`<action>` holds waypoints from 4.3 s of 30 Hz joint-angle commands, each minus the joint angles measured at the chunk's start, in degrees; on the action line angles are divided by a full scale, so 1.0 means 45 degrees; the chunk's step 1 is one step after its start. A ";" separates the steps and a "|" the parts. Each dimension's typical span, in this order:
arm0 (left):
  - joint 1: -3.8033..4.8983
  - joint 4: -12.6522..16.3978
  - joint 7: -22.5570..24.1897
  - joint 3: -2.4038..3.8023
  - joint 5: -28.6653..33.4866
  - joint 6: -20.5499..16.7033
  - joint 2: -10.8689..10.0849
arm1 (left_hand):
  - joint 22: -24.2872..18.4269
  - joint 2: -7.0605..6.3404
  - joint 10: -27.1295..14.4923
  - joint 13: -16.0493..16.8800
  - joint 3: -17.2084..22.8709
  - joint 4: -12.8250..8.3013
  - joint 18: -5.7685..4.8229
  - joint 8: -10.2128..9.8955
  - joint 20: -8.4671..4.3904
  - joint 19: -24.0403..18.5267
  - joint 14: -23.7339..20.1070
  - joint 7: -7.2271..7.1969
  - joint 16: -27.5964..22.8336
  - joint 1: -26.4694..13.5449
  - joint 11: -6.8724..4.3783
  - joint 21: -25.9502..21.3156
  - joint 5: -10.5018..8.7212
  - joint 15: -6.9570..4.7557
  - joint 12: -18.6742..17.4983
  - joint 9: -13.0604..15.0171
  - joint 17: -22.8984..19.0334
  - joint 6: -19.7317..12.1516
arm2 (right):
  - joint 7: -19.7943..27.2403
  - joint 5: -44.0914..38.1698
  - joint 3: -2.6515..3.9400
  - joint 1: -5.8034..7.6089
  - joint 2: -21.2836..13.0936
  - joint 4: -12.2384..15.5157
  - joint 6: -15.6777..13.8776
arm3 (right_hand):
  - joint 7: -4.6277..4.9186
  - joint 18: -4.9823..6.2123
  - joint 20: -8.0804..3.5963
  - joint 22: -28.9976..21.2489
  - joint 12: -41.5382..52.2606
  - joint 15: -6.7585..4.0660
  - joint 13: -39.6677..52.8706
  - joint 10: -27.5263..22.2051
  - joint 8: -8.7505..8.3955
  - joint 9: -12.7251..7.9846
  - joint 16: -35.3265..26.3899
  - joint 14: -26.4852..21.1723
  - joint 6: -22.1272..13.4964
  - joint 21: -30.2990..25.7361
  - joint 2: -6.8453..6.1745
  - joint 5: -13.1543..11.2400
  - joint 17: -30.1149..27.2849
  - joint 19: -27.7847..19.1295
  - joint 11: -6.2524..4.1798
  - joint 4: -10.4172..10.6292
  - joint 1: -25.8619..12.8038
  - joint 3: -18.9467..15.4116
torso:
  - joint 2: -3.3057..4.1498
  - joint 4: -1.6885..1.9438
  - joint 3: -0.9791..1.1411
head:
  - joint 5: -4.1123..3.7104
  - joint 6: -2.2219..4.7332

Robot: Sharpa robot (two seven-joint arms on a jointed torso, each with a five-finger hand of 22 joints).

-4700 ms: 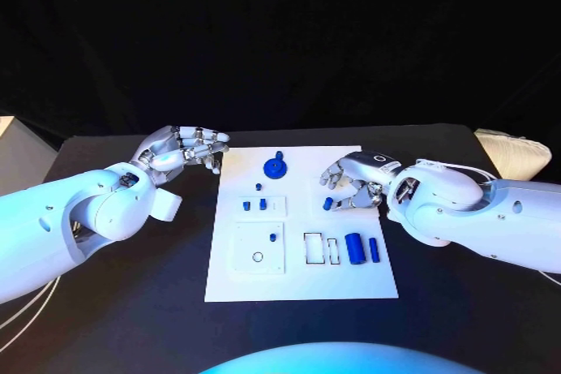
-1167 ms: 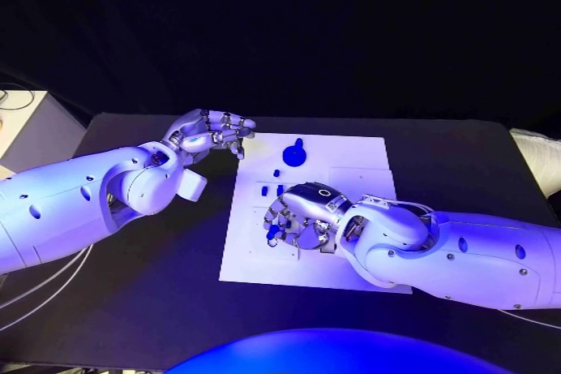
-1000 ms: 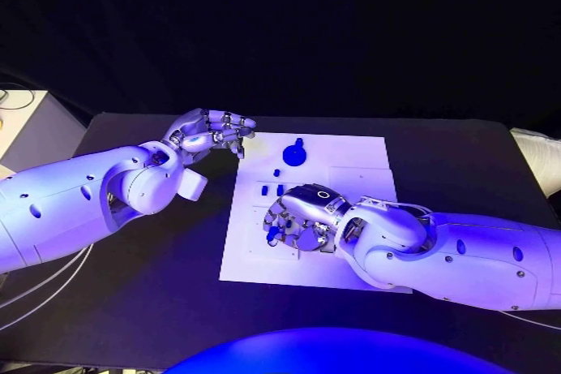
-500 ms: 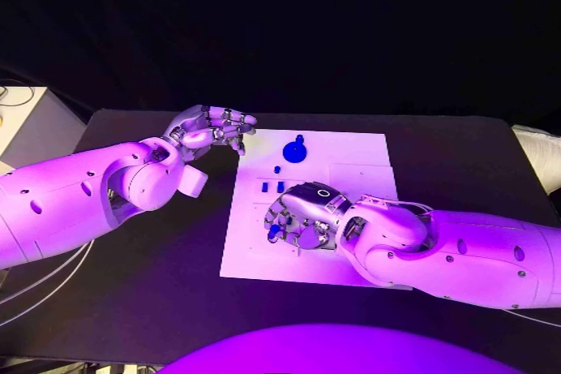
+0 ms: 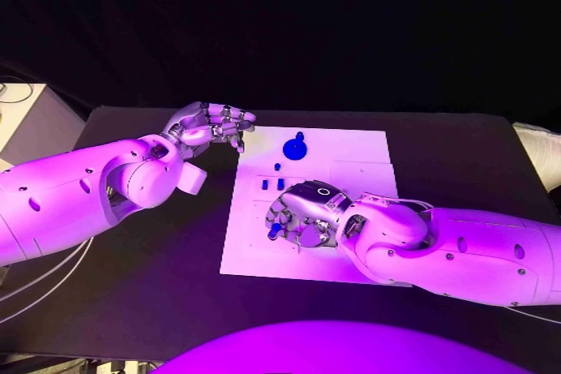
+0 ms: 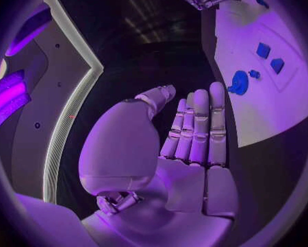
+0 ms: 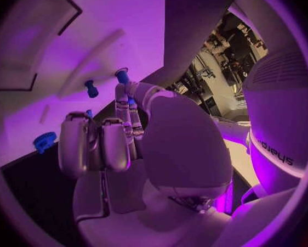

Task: Assemble the parts on the task board

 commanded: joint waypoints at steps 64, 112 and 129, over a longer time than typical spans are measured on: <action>0.0000 0.0030 0.0033 0.0008 0.0049 0.0202 0.0012 | -0.0057 0.0025 -0.0123 -0.0027 -0.0040 0.0120 0.0078 0.0095 0.0001 0.0123 -0.0012 -0.0023 -0.0059 0.0162 0.0001 -0.0142 -0.0027 0.0042 0.0103 -0.0002 -0.0025 -0.0116 | 0.0063 -0.0655 -0.0076 -0.0083 -0.0194 0.0165 -0.1268 | 0.0206 0.0075 0.0183 0.0697 -0.0550 0.0226 -0.0008 -0.1401 -0.0925 0.0594 -0.0292 0.0050 -0.1911 -0.0841 -0.1127 -0.0775 -0.0822 0.0137 0.0291 0.0103 -0.1593 -0.1190 | -0.0012 -0.0015 -0.0003 | -0.0164 0.0016; -0.0236 0.0879 0.0092 -0.0115 0.0184 0.0010 -0.0602 | -0.0079 0.0002 -0.0142 -0.0038 -0.0070 0.0152 0.0076 0.0102 0.0001 0.0147 -0.0013 -0.0018 -0.0058 0.0182 0.0006 -0.0176 -0.0031 0.0044 0.0118 -0.0005 -0.0031 -0.0135 | -0.2762 0.5576 -0.0477 0.1798 -0.7044 0.2010 0.1611 | -0.0213 -0.0779 -0.0125 0.3349 1.8438 -0.0147 1.8670 0.3083 0.0992 0.0689 0.2315 0.1321 -0.0662 0.3214 0.0486 0.0053 0.5825 0.1310 -0.0268 0.1849 -0.3287 -0.7723 | -0.0361 -0.0340 -0.0129 | -0.2043 0.0432; -0.0285 0.1007 0.0083 -0.0116 0.0183 0.0039 -0.0683 | -0.0086 -0.0006 -0.0152 -0.0042 -0.0081 0.0167 0.0074 0.0103 0.0002 0.0153 -0.0011 -0.0014 -0.0056 0.0179 0.0010 -0.0186 -0.0031 0.0046 0.0119 -0.0007 -0.0032 -0.0140 | -0.3056 0.4377 -0.0619 0.1238 -0.6224 0.1883 0.1508 | -0.0235 -0.0779 -0.0138 0.3349 1.8438 -0.0162 1.8670 0.3083 0.1047 0.0726 0.2321 0.1326 -0.0642 0.3214 0.0501 0.0057 0.5844 0.1310 -0.0287 0.1837 -0.3240 -0.7897 | -0.0337 -0.0276 -0.0134 | -0.1956 0.0339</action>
